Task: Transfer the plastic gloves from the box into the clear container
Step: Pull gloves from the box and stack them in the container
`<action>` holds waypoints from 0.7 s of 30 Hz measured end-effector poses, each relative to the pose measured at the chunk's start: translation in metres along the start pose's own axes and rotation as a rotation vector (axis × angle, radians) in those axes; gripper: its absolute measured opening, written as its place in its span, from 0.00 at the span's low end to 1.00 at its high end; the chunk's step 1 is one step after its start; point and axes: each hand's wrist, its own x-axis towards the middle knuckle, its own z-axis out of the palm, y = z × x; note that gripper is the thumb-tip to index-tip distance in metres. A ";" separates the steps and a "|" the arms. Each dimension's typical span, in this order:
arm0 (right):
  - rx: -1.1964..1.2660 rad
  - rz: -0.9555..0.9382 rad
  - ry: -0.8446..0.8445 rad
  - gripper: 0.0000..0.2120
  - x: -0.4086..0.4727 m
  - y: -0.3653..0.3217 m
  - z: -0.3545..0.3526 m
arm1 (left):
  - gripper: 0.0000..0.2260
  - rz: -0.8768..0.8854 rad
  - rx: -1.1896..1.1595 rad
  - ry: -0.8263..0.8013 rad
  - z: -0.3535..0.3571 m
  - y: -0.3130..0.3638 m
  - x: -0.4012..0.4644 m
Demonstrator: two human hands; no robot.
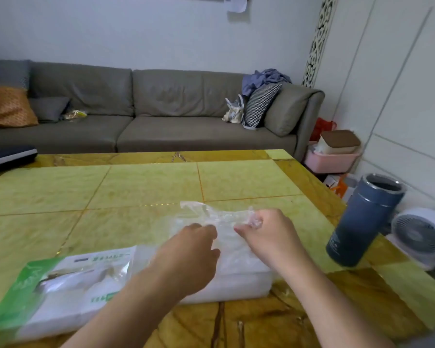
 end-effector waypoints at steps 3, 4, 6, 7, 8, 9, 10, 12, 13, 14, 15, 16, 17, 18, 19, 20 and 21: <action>-0.101 -0.015 0.045 0.23 0.000 0.006 -0.003 | 0.21 -0.038 0.069 -0.125 0.009 -0.006 0.006; -0.141 -0.017 0.069 0.23 0.001 0.006 -0.004 | 0.22 -0.045 0.065 -0.147 0.009 -0.007 0.008; -0.221 -0.008 0.116 0.22 0.004 0.007 -0.010 | 0.23 -0.063 0.063 -0.199 0.008 -0.005 0.014; -0.258 0.001 0.120 0.22 0.005 0.008 -0.011 | 0.22 -0.071 0.066 -0.229 0.008 -0.005 0.016; -0.298 0.012 0.115 0.21 0.005 0.008 -0.013 | 0.22 -0.070 0.071 -0.257 0.008 -0.006 0.019; -0.335 0.025 0.105 0.21 0.006 0.009 -0.013 | 0.21 -0.071 0.079 -0.286 0.008 -0.006 0.021; -0.368 0.039 0.090 0.21 0.006 0.010 -0.014 | 0.20 -0.068 0.085 -0.306 0.008 -0.005 0.022; -0.431 0.054 0.077 0.20 0.007 0.012 -0.015 | 0.20 -0.071 0.099 -0.337 0.008 -0.003 0.025; -0.456 0.062 0.078 0.19 0.007 0.012 -0.015 | 0.20 -0.077 0.104 -0.350 0.008 -0.001 0.027; -0.478 0.075 0.076 0.17 0.006 0.010 -0.016 | 0.19 -0.082 0.105 -0.357 0.009 0.000 0.028; -0.493 0.082 0.070 0.14 0.004 0.009 -0.016 | 0.19 -0.082 0.115 -0.361 0.011 0.001 0.030; -0.510 0.092 0.061 0.10 0.003 0.005 -0.018 | 0.19 -0.081 0.136 -0.367 0.013 0.002 0.031; -0.527 0.088 0.062 0.09 0.001 0.002 -0.018 | 0.19 -0.084 0.157 -0.374 0.016 0.002 0.033; -0.540 0.053 0.076 0.11 -0.002 -0.004 -0.019 | 0.19 -0.082 0.168 -0.375 0.019 0.002 0.034; -0.543 -0.023 0.100 0.15 -0.004 -0.009 -0.020 | 0.19 -0.082 0.169 -0.370 0.021 0.001 0.034; -0.526 -0.126 0.111 0.17 -0.007 -0.015 -0.019 | 0.18 -0.082 0.169 -0.365 0.023 0.000 0.034; -0.500 -0.228 0.096 0.16 -0.009 -0.021 -0.018 | 0.18 -0.077 0.170 -0.358 0.024 -0.001 0.035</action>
